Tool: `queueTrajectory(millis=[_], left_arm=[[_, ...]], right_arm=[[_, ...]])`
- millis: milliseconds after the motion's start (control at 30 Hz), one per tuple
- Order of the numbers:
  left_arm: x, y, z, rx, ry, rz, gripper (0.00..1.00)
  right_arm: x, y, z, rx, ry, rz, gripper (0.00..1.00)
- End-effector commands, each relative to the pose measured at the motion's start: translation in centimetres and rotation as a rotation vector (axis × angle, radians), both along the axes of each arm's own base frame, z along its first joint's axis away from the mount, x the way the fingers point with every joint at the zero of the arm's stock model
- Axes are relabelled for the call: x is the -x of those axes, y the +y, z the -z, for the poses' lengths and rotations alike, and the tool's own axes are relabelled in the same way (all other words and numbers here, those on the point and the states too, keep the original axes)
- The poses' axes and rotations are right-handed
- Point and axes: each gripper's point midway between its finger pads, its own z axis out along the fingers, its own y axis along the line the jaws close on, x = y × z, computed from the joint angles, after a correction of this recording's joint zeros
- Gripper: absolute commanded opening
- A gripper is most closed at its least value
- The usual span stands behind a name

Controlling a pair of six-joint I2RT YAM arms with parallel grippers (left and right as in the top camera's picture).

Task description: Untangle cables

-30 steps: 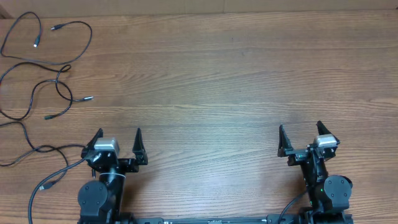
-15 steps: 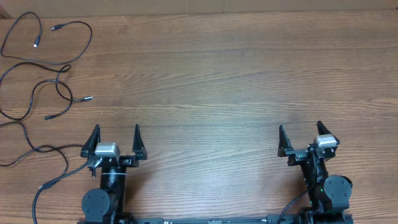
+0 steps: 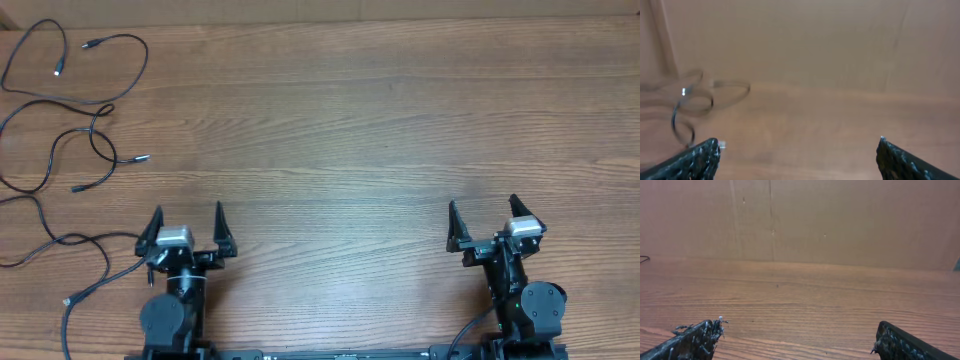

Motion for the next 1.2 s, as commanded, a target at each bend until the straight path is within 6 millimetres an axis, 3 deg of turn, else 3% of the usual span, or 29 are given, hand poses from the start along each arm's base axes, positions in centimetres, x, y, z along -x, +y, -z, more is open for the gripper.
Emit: queueTrajectory(millis=[0, 867, 1167], left_arm=[[0.1, 0.5, 1.2, 0.019, 0.043, -0.032, 1.00], [0.1, 0.4, 1.4, -0.061, 0.054, -0.021, 1.00], [-0.1, 0.4, 2.6, -0.077, 0.111, -0.018, 1.00]], right_arm=[[0.0, -0.2, 0.1, 0.001, -0.007, 0.014, 1.00], [0.0, -0.2, 0.1, 0.001, -0.007, 0.014, 1.00], [0.0, -0.2, 0.1, 0.001, -0.007, 0.014, 1.00]])
